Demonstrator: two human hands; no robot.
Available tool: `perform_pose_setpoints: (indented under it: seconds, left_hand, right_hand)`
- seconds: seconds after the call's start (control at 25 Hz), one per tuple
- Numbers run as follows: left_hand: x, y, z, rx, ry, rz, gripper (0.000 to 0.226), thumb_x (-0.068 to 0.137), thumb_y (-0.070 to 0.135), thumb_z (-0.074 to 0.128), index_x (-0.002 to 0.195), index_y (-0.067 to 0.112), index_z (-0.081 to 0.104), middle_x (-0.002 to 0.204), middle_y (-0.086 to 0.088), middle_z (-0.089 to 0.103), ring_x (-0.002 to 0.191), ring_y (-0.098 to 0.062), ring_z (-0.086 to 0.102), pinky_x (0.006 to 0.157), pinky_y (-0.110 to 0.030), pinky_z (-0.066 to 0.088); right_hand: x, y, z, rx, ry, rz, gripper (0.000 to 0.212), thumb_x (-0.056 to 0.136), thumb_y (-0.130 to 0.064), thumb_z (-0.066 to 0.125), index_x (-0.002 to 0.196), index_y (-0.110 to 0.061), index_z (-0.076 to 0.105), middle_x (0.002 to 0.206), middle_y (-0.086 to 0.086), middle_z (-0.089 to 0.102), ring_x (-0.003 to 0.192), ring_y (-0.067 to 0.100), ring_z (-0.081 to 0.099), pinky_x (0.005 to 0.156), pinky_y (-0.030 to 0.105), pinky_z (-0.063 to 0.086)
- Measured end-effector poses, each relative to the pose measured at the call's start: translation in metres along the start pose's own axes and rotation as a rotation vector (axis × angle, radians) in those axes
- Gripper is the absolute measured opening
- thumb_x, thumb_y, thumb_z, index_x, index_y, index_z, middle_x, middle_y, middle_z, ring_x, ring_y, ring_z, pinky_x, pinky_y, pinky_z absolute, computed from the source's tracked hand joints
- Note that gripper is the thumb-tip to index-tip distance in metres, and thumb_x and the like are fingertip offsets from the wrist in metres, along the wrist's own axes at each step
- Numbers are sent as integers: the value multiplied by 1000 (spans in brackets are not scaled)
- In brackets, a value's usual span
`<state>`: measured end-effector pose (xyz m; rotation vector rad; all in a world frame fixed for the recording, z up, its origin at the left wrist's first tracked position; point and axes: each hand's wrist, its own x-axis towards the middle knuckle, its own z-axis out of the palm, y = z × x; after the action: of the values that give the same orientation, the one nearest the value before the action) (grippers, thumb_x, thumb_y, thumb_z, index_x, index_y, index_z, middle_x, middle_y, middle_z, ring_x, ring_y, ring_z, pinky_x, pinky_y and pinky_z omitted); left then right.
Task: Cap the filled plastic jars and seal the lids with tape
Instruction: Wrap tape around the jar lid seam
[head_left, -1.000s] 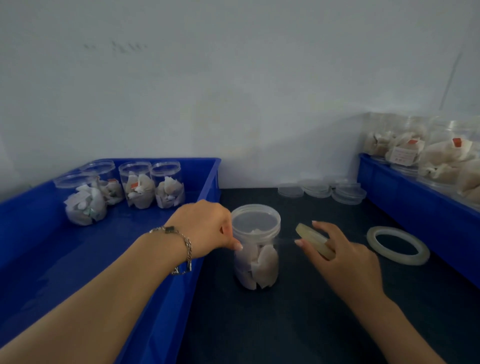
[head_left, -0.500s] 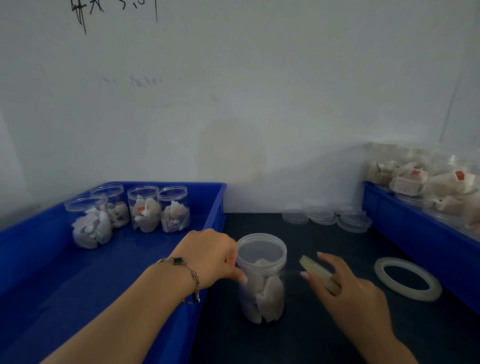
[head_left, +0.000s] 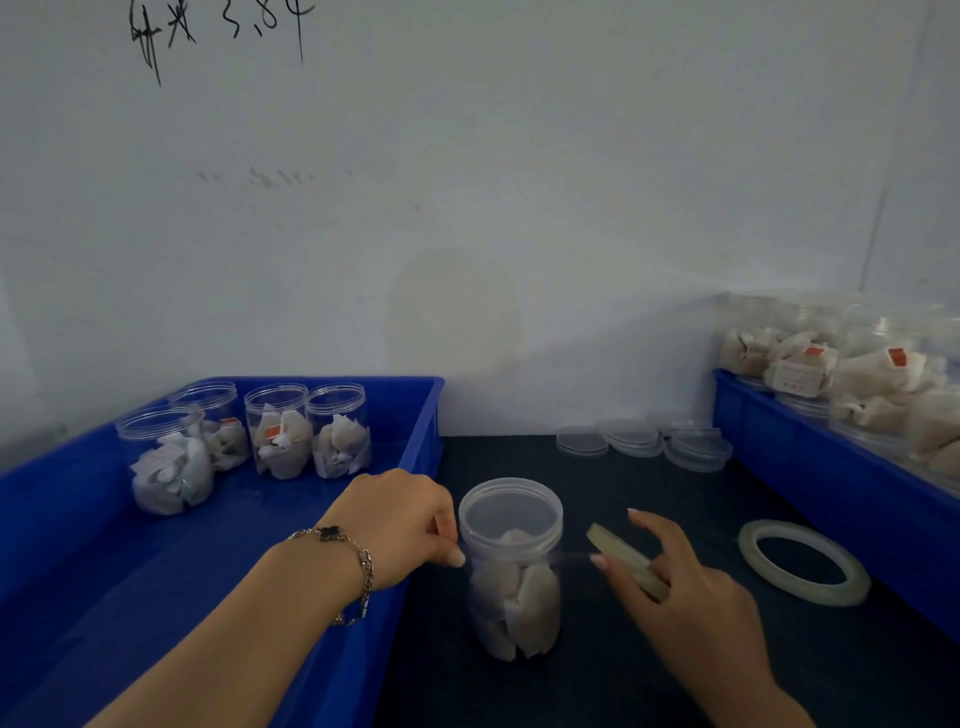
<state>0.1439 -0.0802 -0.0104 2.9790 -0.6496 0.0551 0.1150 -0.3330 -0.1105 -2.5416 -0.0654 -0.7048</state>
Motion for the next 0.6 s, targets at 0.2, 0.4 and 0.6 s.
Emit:
perform_pose_setpoints:
  seconds: [0.2,0.4,0.6]
  left_hand:
    - [2,1,1,93,67,-20,28,84,54,58,95,30,66,99,11,67,95,-4,56,95,-31,44]
    - [3,-1,6,133,128,-14,27,83,57,56,89,32,61,98,12,65,96,-4,51,95,-30,40]
    - [6,0,9,289,185,-3,41,81,65,50,93,28,62,95,9,64,96,-9,51,92,-30,38]
  right_hand:
    - [-1,-1,-1,16,-7,10,81,62,-83,17,133,-45,30,56,-10,56,49,0,54,44,14,35]
    - [-2,-3,0,16,-4,4,82,62,-83,17,134,-44,28,54,-12,51,47,0,51,44,14,33]
    - [-2,-3,0,27,-13,8,82,63,-82,20,133,-43,30,51,-11,52,47,-2,52,44,13,36]
